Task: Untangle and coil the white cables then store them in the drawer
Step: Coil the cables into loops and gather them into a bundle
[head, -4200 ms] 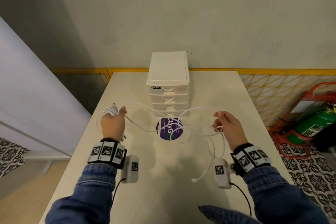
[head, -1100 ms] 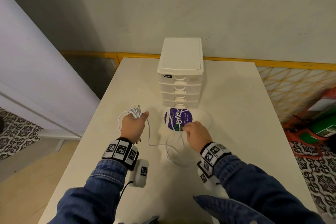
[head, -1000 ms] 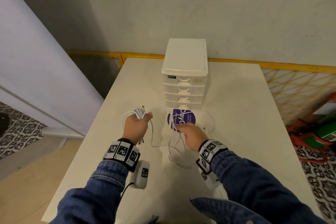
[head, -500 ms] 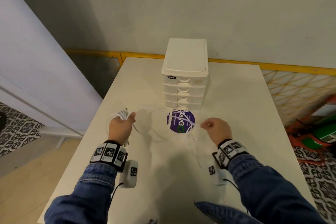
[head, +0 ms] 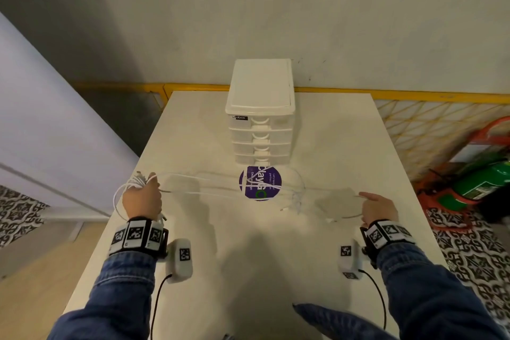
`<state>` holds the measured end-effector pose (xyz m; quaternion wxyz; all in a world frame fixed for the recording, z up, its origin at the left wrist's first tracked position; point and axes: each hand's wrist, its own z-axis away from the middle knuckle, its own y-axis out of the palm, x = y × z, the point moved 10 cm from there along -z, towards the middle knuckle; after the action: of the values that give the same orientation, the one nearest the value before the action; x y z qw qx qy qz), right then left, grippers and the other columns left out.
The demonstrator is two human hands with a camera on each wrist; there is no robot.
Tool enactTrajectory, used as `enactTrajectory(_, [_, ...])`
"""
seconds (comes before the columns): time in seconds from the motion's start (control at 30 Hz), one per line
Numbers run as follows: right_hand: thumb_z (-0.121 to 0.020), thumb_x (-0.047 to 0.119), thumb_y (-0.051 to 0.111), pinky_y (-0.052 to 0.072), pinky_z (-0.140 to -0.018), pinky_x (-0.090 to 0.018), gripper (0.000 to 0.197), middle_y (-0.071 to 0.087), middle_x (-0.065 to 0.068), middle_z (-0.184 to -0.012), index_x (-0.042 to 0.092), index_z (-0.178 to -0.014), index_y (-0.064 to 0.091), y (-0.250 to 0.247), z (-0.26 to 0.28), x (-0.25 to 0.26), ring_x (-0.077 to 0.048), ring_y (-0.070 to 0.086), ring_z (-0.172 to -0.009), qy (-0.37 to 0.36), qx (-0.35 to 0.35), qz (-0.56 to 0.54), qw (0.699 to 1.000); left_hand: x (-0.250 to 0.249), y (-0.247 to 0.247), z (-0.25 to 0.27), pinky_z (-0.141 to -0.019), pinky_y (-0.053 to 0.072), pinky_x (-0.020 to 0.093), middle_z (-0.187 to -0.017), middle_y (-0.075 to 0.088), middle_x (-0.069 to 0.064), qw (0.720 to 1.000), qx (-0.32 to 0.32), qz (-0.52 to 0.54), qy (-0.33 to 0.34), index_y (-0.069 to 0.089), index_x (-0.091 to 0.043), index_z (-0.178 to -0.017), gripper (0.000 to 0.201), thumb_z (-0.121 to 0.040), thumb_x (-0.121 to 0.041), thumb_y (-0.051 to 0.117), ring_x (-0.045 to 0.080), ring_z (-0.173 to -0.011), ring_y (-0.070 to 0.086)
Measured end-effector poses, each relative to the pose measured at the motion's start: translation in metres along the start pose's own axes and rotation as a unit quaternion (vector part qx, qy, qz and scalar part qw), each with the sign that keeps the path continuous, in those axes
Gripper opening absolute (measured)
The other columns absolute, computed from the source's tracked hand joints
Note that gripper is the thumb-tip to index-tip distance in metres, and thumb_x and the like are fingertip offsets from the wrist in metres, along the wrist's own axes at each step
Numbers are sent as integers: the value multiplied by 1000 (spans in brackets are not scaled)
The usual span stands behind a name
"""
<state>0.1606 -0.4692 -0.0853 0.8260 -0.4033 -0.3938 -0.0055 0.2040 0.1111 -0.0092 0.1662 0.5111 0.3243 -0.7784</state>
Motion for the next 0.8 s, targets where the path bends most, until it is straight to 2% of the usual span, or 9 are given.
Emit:
enactTrajectory(0.1, [-83,6,43,47,-96,-39,43,59,-11,-127,24,-116,63,9,6,10,-35,56,-108,-34,40,115,992,-8,10,6,-62,45,35,-76,60,13,998,9,-36,42,61,-5,-84,31,-89,-36,57,28,-64,54])
enactTrajectory(0.2, [-80,14,50,43,-100,-43,51,46,-13,-135,27,-129,53,29,21,29,-34,47,-119,-67,96,228,967,-22,35,18,-74,51,44,-83,63,21,990,49,-78,110,60,0,-85,36,-88,-36,57,37,-78,61])
enactTrajectory(0.3, [-81,21,56,29,-110,-40,59,32,-9,-146,25,-138,40,54,45,66,-28,31,-134,-182,147,270,934,-28,52,30,-67,51,39,-81,63,21,984,84,-98,121,62,-4,-80,34,-90,-36,55,35,-74,60])
enactTrajectory(0.4, [-79,27,63,41,-95,-36,28,58,-6,-117,23,-107,66,61,77,109,-25,51,-112,-320,121,186,921,-29,59,36,-52,41,29,-76,62,19,983,99,-102,113,63,-3,-80,34,-91,-35,55,33,-68,57])
enactTrajectory(0.43, [-78,34,66,44,-87,-34,21,63,-3,-103,23,-95,69,72,87,111,-22,57,-100,-325,163,189,912,-28,59,37,-55,43,30,-76,62,19,983,100,-102,113,63,-3,-80,35,-91,-35,55,34,-70,59])
enactTrajectory(0.5, [-71,48,70,45,-77,-29,29,64,4,-88,23,-84,68,105,109,92,-15,59,-85,-284,298,258,874,-27,59,36,-66,47,35,-77,63,18,983,100,-102,115,64,-3,-80,34,-90,-35,55,38,-76,62])
enactTrajectory(0.57, [-72,43,72,42,-76,-25,24,62,6,-84,22,-81,65,117,120,81,-14,58,-84,-272,338,307,847,-25,59,35,-71,48,37,-79,64,18,983,98,-101,114,65,-2,-83,33,-90,-34,56,40,-82,63])
enactTrajectory(0.7, [-80,27,63,48,-78,-28,10,70,-2,-88,19,-86,67,110,114,90,-19,64,-84,-293,288,293,863,-23,59,37,-54,41,28,-83,64,16,983,100,-103,114,66,-1,-96,33,-92,-32,55,37,-79,62])
enactTrajectory(0.8, [-85,36,59,52,-75,-33,16,68,1,-77,24,-91,67,96,107,106,-15,62,-65,-298,242,197,902,-19,63,39,-66,42,31,-81,63,14,983,106,-108,100,65,-2,-87,33,-92,-33,55,32,-73,58])
